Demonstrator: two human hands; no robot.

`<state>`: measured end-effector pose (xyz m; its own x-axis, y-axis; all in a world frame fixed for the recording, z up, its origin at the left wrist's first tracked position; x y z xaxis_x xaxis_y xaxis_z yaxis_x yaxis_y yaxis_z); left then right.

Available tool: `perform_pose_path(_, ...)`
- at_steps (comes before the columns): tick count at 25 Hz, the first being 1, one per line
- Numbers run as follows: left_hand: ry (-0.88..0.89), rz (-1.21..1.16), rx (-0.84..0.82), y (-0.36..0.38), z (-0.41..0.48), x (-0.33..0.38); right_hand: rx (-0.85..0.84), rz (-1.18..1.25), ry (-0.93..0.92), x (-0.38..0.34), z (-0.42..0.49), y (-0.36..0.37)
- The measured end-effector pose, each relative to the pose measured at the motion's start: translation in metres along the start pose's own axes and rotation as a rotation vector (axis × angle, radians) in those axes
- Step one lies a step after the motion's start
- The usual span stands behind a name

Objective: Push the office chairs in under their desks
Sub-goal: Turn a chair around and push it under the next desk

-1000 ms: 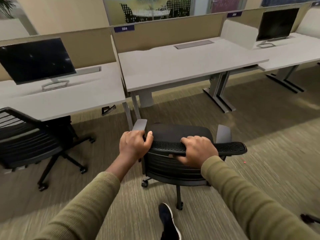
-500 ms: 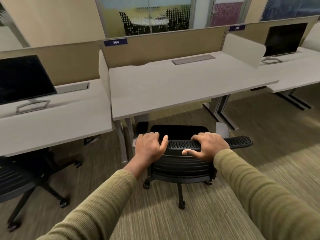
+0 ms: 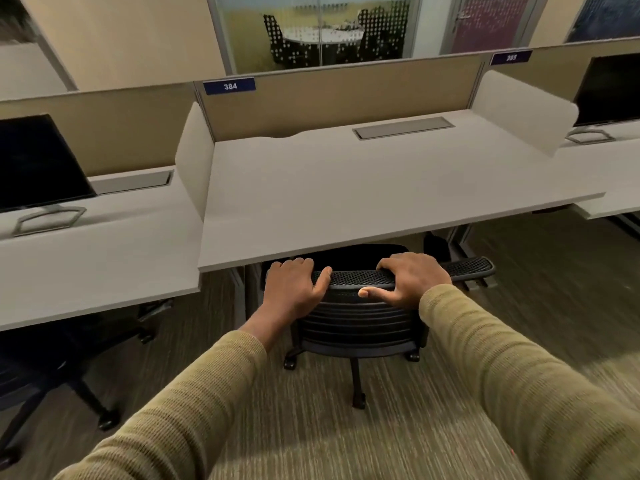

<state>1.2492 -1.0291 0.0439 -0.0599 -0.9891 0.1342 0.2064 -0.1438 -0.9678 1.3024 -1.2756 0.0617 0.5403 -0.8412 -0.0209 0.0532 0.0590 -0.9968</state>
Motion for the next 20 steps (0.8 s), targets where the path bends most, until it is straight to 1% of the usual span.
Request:
perform_pose_path(6,-0.059,0.041,-0.005,0.016,0.068,0.016,-0.005,-0.005,-0.065,0.061,0.068,0.003)
perform_pose_path(12,-0.142,0.073,-0.023,0.033,0.118,0.036,-0.017,-0.011,-0.132,0.112,0.117,0.008)
perform_pose_path(16,-0.175,0.108,-0.018,0.043,0.134,0.048,0.002,-0.027,-0.154,0.134,0.128,0.017)
perform_pose_path(20,-0.178,0.121,-0.01,0.045,0.133,0.051,0.001,-0.027,-0.16,0.136,0.124,0.022)
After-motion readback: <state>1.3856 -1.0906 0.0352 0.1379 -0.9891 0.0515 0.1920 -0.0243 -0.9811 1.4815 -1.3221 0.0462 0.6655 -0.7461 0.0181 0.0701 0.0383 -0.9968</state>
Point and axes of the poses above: each hand's wrist, its own z-axis towards the middle knuckle, its own y-axis out of the palm, x = y × z, the point moved 1 cm from there along z, towards the middle knuckle, and after that the axes turned 2 degrees about z, right-handed, at the moved point
